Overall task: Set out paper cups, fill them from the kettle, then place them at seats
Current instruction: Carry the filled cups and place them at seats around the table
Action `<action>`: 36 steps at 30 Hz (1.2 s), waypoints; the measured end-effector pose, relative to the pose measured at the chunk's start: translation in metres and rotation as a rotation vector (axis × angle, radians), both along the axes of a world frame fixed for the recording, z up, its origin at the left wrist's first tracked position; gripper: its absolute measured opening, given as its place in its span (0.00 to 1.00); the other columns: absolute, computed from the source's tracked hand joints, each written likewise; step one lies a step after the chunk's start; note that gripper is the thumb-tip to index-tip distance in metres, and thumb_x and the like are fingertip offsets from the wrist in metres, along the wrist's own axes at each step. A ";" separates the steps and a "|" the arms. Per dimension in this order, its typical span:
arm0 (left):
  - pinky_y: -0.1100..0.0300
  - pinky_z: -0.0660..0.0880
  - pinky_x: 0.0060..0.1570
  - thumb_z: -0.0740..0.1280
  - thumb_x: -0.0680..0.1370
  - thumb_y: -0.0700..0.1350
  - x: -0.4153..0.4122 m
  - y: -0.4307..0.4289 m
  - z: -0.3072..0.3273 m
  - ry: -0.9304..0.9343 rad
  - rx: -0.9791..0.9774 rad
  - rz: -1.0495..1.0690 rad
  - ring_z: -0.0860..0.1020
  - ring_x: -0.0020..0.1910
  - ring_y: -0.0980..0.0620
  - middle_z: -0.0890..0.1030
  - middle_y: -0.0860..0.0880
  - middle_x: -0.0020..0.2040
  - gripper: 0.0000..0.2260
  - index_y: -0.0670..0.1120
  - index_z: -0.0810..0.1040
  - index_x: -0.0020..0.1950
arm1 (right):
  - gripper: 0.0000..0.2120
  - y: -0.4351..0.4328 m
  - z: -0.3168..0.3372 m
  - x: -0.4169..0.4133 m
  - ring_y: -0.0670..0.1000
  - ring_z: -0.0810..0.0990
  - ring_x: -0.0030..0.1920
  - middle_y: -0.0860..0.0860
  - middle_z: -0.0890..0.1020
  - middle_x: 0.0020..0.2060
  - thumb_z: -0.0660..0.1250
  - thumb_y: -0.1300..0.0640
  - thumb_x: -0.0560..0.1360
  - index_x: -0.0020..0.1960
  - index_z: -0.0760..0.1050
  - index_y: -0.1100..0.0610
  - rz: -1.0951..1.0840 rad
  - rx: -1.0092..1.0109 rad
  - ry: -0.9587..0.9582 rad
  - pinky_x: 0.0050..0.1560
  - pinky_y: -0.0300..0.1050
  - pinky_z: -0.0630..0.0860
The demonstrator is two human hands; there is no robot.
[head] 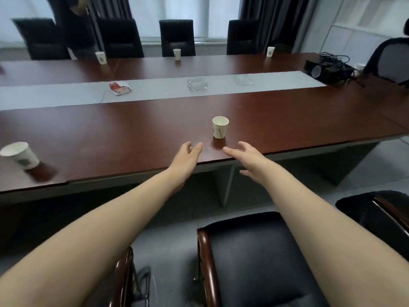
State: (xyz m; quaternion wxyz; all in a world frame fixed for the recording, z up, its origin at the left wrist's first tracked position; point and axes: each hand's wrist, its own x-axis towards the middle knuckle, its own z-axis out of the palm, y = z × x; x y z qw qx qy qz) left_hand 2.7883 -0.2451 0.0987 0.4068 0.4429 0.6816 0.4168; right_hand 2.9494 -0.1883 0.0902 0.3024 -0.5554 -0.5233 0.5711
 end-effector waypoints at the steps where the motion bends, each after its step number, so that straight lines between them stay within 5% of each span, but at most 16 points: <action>1: 0.57 0.59 0.72 0.57 0.82 0.54 -0.002 -0.020 0.008 -0.005 0.017 0.020 0.63 0.73 0.50 0.62 0.47 0.75 0.27 0.43 0.57 0.77 | 0.38 -0.015 0.007 -0.002 0.56 0.62 0.73 0.52 0.61 0.75 0.70 0.48 0.74 0.77 0.54 0.52 0.018 0.008 0.004 0.72 0.59 0.61; 16: 0.48 0.63 0.71 0.60 0.80 0.56 -0.102 -0.284 0.090 -0.039 0.122 0.427 0.67 0.69 0.50 0.68 0.48 0.72 0.28 0.45 0.59 0.76 | 0.38 -0.214 0.102 -0.110 0.56 0.65 0.72 0.53 0.61 0.75 0.68 0.47 0.75 0.77 0.53 0.54 0.429 0.103 0.043 0.68 0.59 0.68; 27: 0.46 0.63 0.71 0.61 0.80 0.56 -0.213 -0.479 0.140 -0.038 0.246 0.686 0.66 0.71 0.47 0.66 0.46 0.73 0.27 0.46 0.60 0.75 | 0.36 -0.396 0.177 -0.255 0.58 0.66 0.71 0.55 0.63 0.74 0.68 0.50 0.75 0.77 0.54 0.55 0.746 0.165 0.213 0.67 0.60 0.69; 32: 0.51 0.66 0.69 0.61 0.80 0.55 -0.278 -0.577 0.151 -0.031 0.302 0.810 0.69 0.63 0.52 0.68 0.49 0.71 0.26 0.45 0.61 0.75 | 0.36 -0.489 0.195 -0.330 0.58 0.66 0.71 0.56 0.62 0.74 0.67 0.50 0.76 0.77 0.53 0.54 0.868 0.189 0.256 0.68 0.60 0.69; 36: 0.49 0.62 0.71 0.61 0.79 0.56 -0.330 -0.658 0.155 -0.001 0.332 0.920 0.67 0.69 0.50 0.70 0.50 0.68 0.26 0.47 0.63 0.74 | 0.36 -0.559 0.200 -0.394 0.58 0.65 0.71 0.54 0.61 0.75 0.66 0.48 0.77 0.77 0.52 0.55 0.979 0.197 0.266 0.68 0.60 0.69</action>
